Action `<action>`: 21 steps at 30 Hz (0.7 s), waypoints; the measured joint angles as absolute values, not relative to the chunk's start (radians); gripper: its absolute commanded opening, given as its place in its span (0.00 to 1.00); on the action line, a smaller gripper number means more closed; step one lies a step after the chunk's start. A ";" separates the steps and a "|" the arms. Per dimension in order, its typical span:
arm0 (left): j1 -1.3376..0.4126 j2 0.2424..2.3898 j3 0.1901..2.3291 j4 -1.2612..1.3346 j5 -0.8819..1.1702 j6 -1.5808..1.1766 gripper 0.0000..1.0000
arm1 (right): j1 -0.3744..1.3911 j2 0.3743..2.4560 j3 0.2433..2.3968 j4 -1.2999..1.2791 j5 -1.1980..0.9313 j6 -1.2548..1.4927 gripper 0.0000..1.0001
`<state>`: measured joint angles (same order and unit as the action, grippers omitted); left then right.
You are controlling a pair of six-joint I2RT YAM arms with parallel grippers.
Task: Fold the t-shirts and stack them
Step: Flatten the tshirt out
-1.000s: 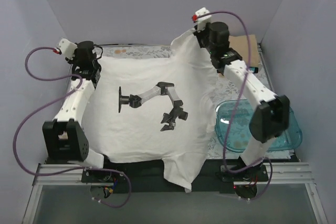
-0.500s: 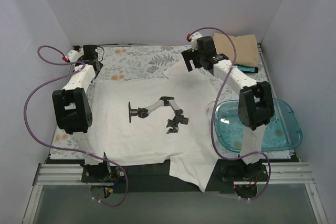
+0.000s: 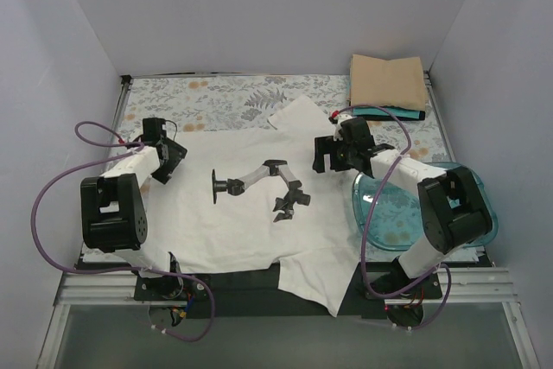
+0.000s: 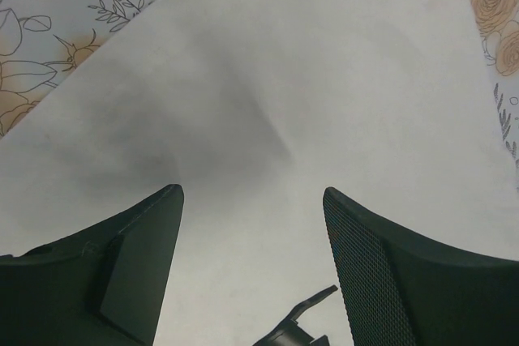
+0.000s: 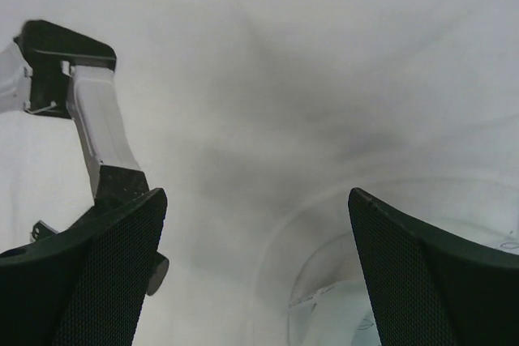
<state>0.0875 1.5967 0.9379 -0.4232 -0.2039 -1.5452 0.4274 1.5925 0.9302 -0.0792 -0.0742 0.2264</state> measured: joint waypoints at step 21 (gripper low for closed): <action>0.117 1.837 1.147 -0.377 -0.195 -1.537 0.69 | 0.427 1.823 1.063 -0.007 -0.029 0.209 0.98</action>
